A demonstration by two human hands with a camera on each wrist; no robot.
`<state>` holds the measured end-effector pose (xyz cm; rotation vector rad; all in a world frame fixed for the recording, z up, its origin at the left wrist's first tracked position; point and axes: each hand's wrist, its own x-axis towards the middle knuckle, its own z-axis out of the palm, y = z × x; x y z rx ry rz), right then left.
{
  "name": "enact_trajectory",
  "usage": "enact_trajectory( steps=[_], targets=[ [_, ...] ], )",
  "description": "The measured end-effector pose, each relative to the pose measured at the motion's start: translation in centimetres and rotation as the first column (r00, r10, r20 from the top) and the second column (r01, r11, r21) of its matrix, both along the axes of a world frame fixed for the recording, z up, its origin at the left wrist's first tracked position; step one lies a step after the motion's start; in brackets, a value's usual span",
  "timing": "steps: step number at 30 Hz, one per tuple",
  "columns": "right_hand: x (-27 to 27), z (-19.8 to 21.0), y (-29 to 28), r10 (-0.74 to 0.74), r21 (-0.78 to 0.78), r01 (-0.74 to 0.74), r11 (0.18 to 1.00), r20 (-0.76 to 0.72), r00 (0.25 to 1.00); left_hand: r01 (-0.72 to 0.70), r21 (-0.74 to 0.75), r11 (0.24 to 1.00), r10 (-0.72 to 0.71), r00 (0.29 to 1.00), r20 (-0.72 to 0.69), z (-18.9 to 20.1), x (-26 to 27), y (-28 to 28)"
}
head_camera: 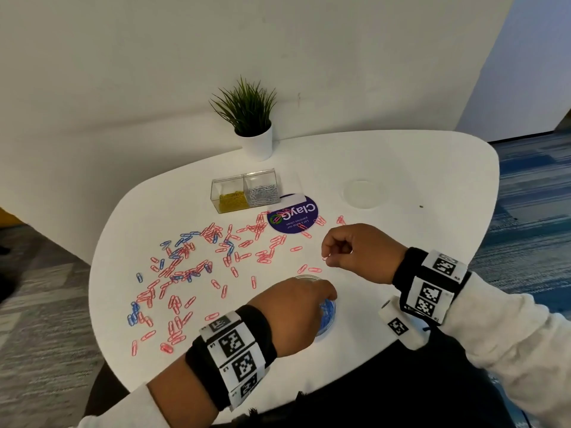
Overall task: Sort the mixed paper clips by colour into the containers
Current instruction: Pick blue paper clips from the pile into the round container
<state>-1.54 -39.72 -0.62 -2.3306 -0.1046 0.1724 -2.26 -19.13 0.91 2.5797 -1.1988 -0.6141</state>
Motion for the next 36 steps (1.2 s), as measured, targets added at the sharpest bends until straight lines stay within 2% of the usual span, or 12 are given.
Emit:
enact_trajectory(
  steps=[4, 7, 9, 11, 13, 17, 21, 24, 28, 30, 33, 36],
  targets=[
    [-0.6, 0.5, 1.2, 0.033, 0.013, -0.033, 0.999, 0.018, 0.999, 0.004, -0.055, 0.998, 0.003, 0.992, 0.122, 0.7, 0.9, 2.2],
    [-1.5, 0.3, 3.5, 0.147, 0.0, -0.147, 0.989, -0.01, 0.989, -0.187, -0.121, 0.975, 0.204, 0.967, 0.154, 0.9, 2.7, 5.7],
    [-1.9, -0.1, 5.1, 0.253, -0.082, -0.253, 0.964, -0.01, 0.967, -0.313, -0.071, 0.947, 0.321, 0.929, 0.185, 0.2, 4.3, 7.9],
    [-1.7, -0.5, 6.0, 0.328, -0.186, -0.323, 0.928, -0.003, 0.945, -0.39, 0.028, 0.92, 0.375, 0.901, 0.219, -0.8, 5.9, 9.6],
    [-0.9, -0.5, 5.8, 0.308, -0.23, -0.295, 0.927, 0.023, 0.951, -0.423, 0.122, 0.898, 0.393, 0.896, 0.208, -1.9, 7.1, 11.1],
    [2.2, 0.1, 3.4, 0.144, -0.273, -0.133, 0.953, 0.021, 0.989, -0.445, 0.236, 0.864, 0.405, 0.892, 0.199, -4.1, 8.6, 13.2],
    [6.7, 0.7, 3.5, 0.21, -0.455, -0.215, 0.864, -0.061, 0.976, -0.532, 0.113, 0.839, 0.506, 0.84, 0.197, -4.7, 10.6, 13.3],
    [10.8, 0.5, 6.8, 0.298, -0.536, -0.293, 0.791, -0.08, 0.951, -0.589, 0.068, 0.805, 0.565, 0.798, 0.21, -4.4, 12.6, 12.6],
    [15.1, -0.1, 12.7, 0.407, -0.567, -0.396, 0.722, -0.115, 0.906, -0.68, 0.052, 0.731, 0.659, 0.724, 0.206, -4.2, 13.8, 13.4],
    [16.6, -0.4, 15.1, 0.439, -0.606, -0.42, 0.675, -0.127, 0.889, -0.678, 0.037, 0.734, 0.663, 0.727, 0.178, -4.4, 13.9, 14.3],
    [17.9, -1.2, 17.5, 0.45, -0.678, -0.427, 0.599, -0.156, 0.879, -0.616, -0.007, 0.788, 0.609, 0.778, 0.158, -4.9, 13.6, 15.9],
    [18.4, -2.3, 18.1, 0.428, -0.681, -0.417, 0.601, -0.166, 0.888, -0.585, -0.019, 0.811, 0.579, 0.798, 0.164, -4.9, 13.4, 16.9]
  ],
)
